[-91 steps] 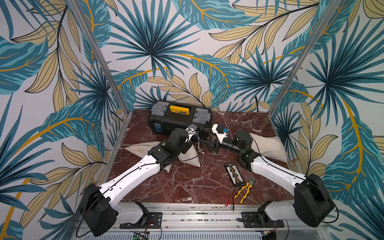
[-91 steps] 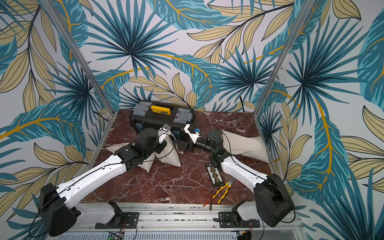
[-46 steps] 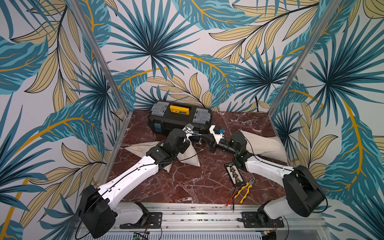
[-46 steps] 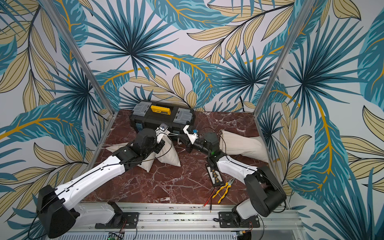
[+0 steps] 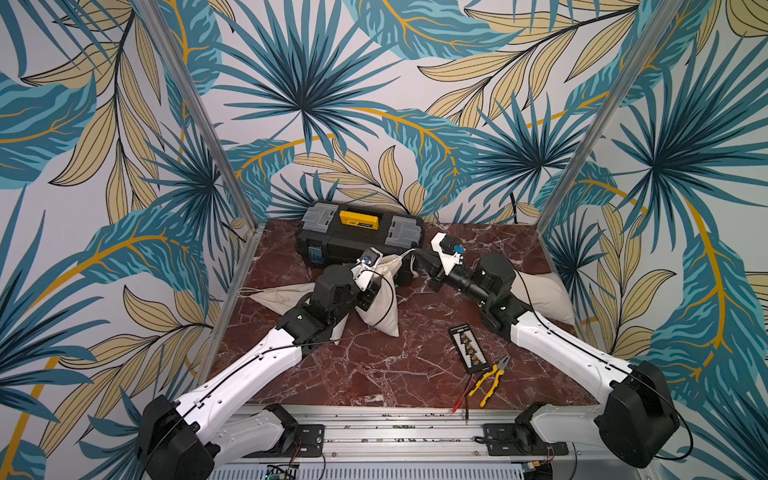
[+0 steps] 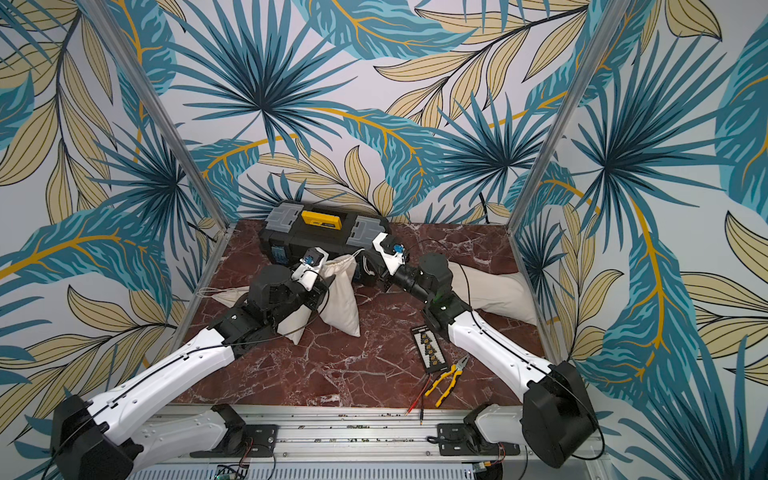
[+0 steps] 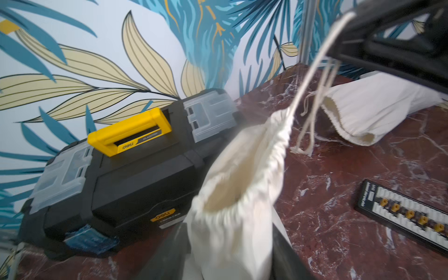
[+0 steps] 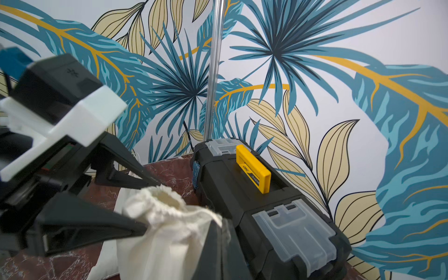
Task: Close the soil bag
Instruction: Frap the soil bag at the center of the board.
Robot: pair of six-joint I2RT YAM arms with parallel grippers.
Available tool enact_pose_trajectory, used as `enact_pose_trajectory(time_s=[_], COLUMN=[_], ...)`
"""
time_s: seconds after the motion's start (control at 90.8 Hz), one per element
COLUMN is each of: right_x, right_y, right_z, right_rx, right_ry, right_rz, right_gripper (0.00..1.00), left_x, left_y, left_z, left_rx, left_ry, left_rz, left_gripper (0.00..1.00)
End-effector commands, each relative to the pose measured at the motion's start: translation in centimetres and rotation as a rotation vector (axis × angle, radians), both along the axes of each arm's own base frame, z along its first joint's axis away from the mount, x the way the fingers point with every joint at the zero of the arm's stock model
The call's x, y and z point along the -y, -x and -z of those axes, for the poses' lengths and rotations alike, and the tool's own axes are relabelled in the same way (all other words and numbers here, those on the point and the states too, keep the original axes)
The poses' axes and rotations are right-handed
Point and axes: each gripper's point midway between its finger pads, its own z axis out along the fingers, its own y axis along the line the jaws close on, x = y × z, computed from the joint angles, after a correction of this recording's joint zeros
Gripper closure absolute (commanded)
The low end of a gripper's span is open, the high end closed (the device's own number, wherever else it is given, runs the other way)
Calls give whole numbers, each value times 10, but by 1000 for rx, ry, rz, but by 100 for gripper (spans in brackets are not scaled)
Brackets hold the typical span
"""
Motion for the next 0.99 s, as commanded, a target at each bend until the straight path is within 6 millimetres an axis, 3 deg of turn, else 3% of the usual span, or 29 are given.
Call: enact_pose_trajectory(time_s=[0.0,0.22,0.562,0.672,0.771,0.848,0.98], right_x=[-5,-10,-3,-1,2,11,42], right_y=[-3,2,11,17,22,25,28], right_z=[-8,-12,-21,-27,-37,-48,-70], right_rx=[16,19,36,47,63,81,133], right_ry=[18,31,29,26,11,-9,-71], right_rz=[11,0,6,-4,-11,18,149], right_gripper=[100,100,100,100,100,100,100], left_x=[32,62,65,64,61,52,7], left_y=[8,-3,-37,-40,-46,-53,-67], left_z=[-40,-57,-48,-44,-27,-1,38], left_rx=[64,71,63,56,22,-22,-61], left_ry=[78,123,86,74,37,-26,-102], left_rz=[188,284,187,172,133,47,-221], left_gripper=[39,37,78,79,82,83,84])
